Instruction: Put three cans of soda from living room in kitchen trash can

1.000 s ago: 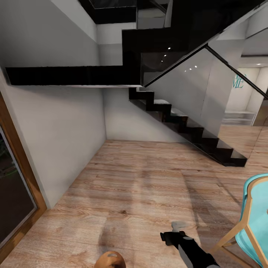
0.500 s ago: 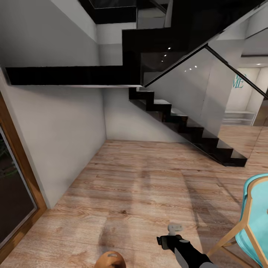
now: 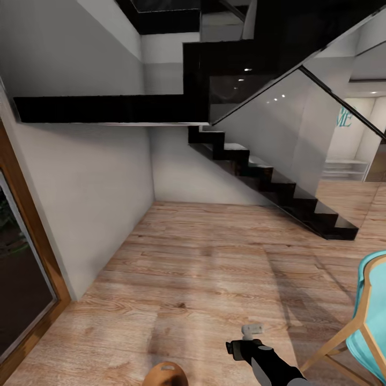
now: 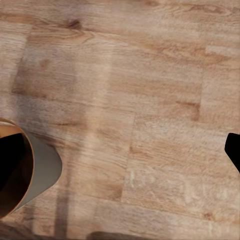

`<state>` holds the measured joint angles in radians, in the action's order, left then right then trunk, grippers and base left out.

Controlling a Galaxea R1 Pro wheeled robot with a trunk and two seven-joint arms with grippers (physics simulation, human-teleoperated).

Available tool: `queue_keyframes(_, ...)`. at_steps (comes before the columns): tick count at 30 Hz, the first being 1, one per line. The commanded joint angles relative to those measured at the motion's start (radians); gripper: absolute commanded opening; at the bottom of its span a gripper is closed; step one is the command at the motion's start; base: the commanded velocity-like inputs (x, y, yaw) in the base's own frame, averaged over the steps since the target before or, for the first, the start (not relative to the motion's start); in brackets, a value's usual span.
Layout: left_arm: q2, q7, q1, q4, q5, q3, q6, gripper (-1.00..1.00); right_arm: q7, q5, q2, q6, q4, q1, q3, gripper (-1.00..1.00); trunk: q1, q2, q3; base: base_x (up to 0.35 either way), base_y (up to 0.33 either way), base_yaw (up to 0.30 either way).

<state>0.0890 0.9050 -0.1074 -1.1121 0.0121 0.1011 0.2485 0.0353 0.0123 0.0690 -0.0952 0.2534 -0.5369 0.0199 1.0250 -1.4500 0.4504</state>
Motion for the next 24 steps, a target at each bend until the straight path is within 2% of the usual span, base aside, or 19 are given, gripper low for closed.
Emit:
queue_keyframes(1, 0.0, 0.0, 0.0, 0.0, 0.0, 0.0, 0.0, 1.0, 0.0, 0.0, 0.0, 0.0, 0.0, 0.0, 0.0, 1.0, 0.0, 0.0, 0.0, 0.0, 0.02, 0.0)
queue_keyframes(11, 0.0, 0.001, 0.0, 0.0, 0.0, 0.0, 0.0, 1.0, 0.001, 0.0, 0.0, 0.005, 0.0, 0.0, 0.001, 1.0, 0.0, 0.0, 0.0, 0.0, 0.13, 0.0)
queue_keyframes(16, 0.0, 0.001, 0.0, -0.002, 0.0, 0.0, 0.0, 1.0, 0.003, 0.0, -0.001, 0.039, 0.0, 0.0, 0.001, 1.0, 0.0, 0.0, 0.0, 0.0, 0.032, 0.0)
queue_keyframes(24, 0.0, 0.002, 0.0, -0.002, 0.001, 0.0, 0.0, 1.0, 0.003, 0.0, -0.002, 0.041, 0.0, 0.0, 0.002, 1.0, 0.0, 0.0, 0.0, 0.0, 0.011, 0.0)
